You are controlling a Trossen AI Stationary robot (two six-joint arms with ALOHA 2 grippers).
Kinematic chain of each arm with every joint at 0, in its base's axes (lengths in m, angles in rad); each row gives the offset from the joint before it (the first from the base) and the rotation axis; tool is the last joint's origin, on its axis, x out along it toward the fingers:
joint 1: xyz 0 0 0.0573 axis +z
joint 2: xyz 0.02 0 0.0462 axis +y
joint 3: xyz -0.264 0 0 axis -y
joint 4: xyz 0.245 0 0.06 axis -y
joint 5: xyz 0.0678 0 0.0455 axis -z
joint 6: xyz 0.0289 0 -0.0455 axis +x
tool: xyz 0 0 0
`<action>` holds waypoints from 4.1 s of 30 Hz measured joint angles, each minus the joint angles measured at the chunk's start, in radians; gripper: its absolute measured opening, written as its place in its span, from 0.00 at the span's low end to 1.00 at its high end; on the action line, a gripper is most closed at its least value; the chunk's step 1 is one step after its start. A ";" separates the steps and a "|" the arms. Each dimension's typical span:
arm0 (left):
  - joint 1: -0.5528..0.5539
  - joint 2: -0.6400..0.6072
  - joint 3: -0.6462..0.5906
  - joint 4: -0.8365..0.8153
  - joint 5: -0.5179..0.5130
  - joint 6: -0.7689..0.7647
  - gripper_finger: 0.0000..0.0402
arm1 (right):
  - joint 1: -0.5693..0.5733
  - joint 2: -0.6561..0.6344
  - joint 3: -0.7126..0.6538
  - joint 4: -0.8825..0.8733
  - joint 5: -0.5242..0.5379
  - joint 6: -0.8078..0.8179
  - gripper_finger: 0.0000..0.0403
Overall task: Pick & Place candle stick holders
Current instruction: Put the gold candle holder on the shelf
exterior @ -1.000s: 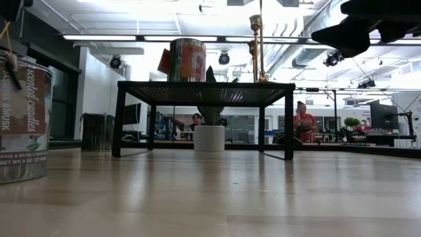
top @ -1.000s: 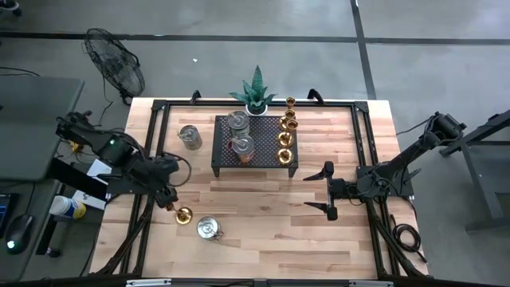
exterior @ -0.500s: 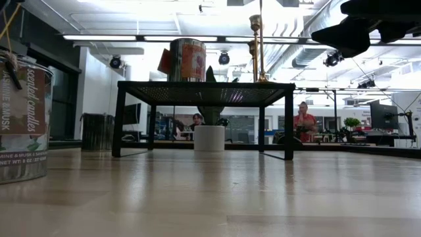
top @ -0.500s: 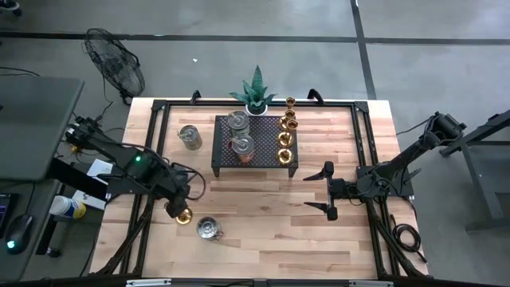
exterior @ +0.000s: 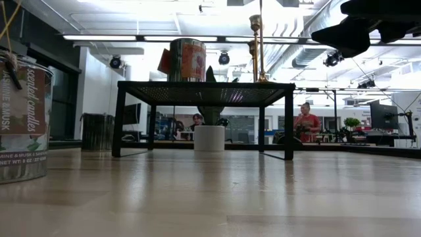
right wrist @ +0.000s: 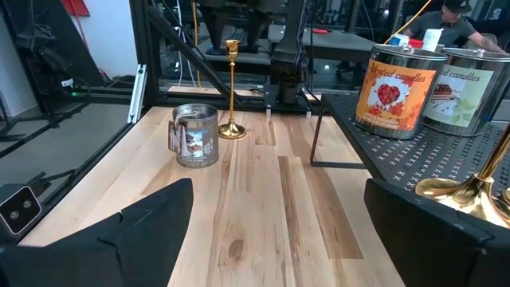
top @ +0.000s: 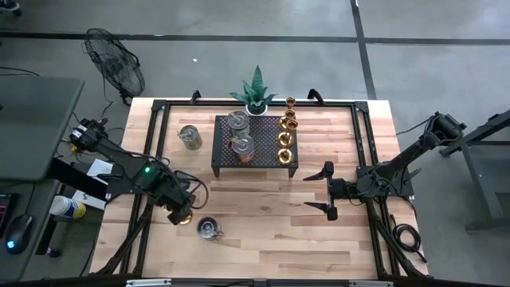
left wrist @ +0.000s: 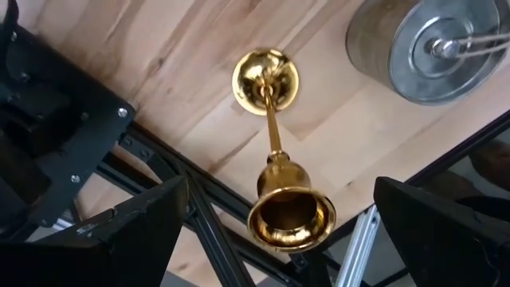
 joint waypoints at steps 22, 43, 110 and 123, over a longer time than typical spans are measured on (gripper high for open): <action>-0.014 0.006 -0.051 0.049 0.007 -0.044 0.92 | 0.000 0.000 0.000 0.000 0.000 0.000 0.90; -0.024 0.006 -0.051 0.048 0.026 -0.060 0.66 | 0.000 0.000 0.000 0.000 0.000 0.000 0.90; -0.024 0.006 -0.051 0.047 0.034 -0.061 0.35 | 0.000 0.000 0.000 0.000 0.000 0.000 0.90; -0.023 0.005 -0.038 0.008 0.048 -0.083 0.35 | 0.000 0.000 0.000 0.000 0.000 0.000 0.90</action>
